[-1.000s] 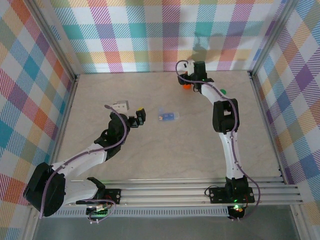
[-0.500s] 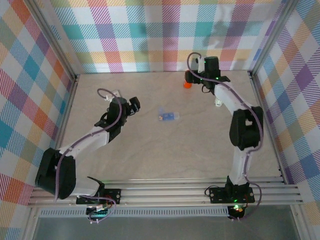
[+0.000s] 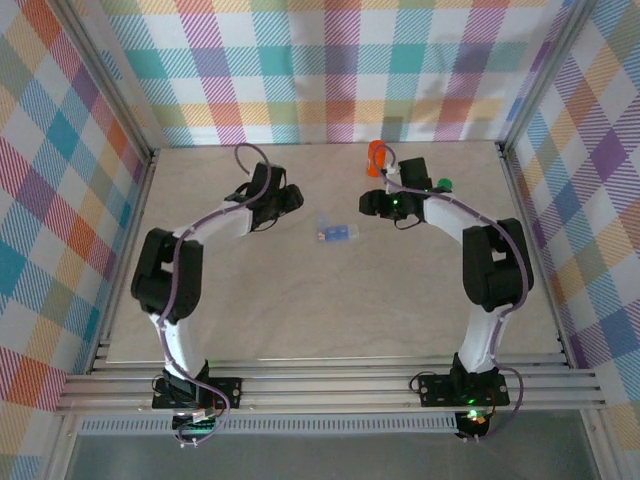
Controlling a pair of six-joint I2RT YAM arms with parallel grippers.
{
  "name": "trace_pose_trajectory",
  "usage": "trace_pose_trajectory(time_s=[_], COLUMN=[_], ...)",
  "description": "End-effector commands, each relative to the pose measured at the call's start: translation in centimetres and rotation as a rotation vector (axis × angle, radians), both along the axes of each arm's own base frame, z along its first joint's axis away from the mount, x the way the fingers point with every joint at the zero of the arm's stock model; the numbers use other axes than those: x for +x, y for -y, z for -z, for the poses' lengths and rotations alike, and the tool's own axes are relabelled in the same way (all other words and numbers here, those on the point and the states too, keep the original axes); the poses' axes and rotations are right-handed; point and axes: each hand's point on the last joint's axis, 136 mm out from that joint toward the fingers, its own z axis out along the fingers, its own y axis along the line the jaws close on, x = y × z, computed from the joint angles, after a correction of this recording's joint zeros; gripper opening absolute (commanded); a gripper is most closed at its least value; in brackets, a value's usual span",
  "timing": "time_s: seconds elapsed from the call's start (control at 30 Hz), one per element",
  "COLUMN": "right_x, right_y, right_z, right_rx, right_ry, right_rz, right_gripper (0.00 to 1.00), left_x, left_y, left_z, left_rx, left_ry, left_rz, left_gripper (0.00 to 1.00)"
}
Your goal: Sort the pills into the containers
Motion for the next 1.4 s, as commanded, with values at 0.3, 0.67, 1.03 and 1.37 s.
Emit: trace_pose_trajectory(time_s=[0.3,0.67,1.03,1.37], right_x=[-1.9,-2.1,-2.4,-2.6], right_y=[-4.0,-4.6,-4.7,-4.0], right_z=[3.1,5.5,6.6,7.6], right_rx=[-0.014,-0.093,-0.15,-0.189], right_ry=[-0.059,-0.089,-0.104,-0.132], right_rz=[-0.158,-0.19,-0.194,-0.167], right_gripper=[0.56,0.56,0.56,0.56], left_x=[0.6,2.1,1.4,0.0], left_y=[2.4,3.4,4.1,5.7], left_z=[5.2,6.7,7.7,6.3], left_rx=[-0.017,-0.034,-0.063,-0.158], left_ry=[-0.249,-0.283,-0.324,-0.327], left_rz=[0.082,0.087,0.115,0.2], left_gripper=[0.51,0.48,0.45,0.42])
